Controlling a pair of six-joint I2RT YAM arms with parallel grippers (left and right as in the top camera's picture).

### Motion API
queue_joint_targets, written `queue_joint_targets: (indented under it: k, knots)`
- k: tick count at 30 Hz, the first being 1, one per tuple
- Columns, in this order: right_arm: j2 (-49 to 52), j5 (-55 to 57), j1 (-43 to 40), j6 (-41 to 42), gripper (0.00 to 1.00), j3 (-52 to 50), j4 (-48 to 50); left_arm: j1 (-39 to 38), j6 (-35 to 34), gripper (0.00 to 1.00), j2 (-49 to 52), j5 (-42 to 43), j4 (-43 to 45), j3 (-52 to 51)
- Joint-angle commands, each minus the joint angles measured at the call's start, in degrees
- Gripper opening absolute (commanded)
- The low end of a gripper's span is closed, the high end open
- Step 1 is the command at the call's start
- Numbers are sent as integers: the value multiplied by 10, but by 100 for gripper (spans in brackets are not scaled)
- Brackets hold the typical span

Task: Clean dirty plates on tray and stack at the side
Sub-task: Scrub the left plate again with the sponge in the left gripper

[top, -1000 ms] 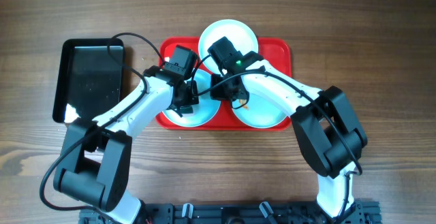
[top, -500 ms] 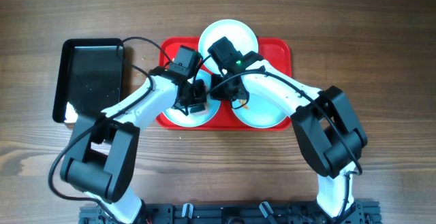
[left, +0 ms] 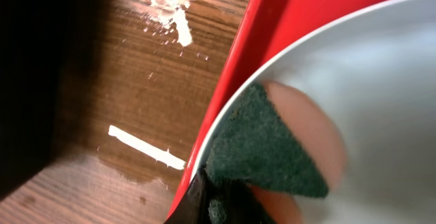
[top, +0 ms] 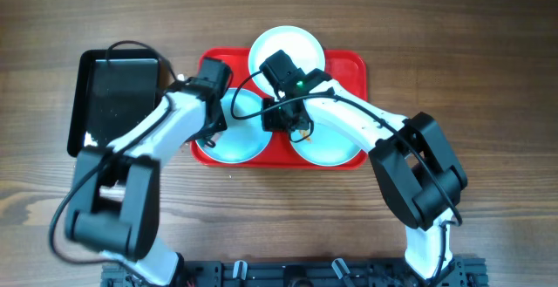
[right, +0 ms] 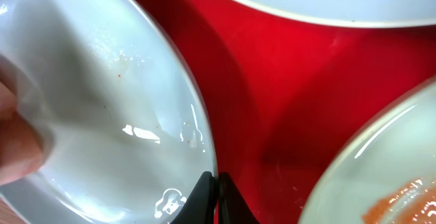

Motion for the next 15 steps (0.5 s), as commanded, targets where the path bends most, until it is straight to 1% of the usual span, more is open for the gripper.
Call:
queue_joint_targets:
  k: [1,3,5,9,11,12,15]
  knots:
    - [-4,43,-9,-14,4,8,-12,21,-9,4,-128,104,13,-9]
    - [-33,62,-9,-29,4,18,-16,21,-9,4,-198,141,24,-9]
    - [-60,86,-9,-45,4,26,-22,21,-9,4,-224,143,20,-9]
    - [-116,230,-9,-112,4,47,-56,21,-9,4,-210,153,-7,-9]
    - [-145,280,-8,-153,4,48,-56,21,23,4,-192,183,-10,-9]
    - [-156,311,-5,-178,4,48,-56,21,23,4,-181,183,-14,-9]
    - [-176,450,29,-226,4,48,-51,21,23,4,-157,183,-11,-9]
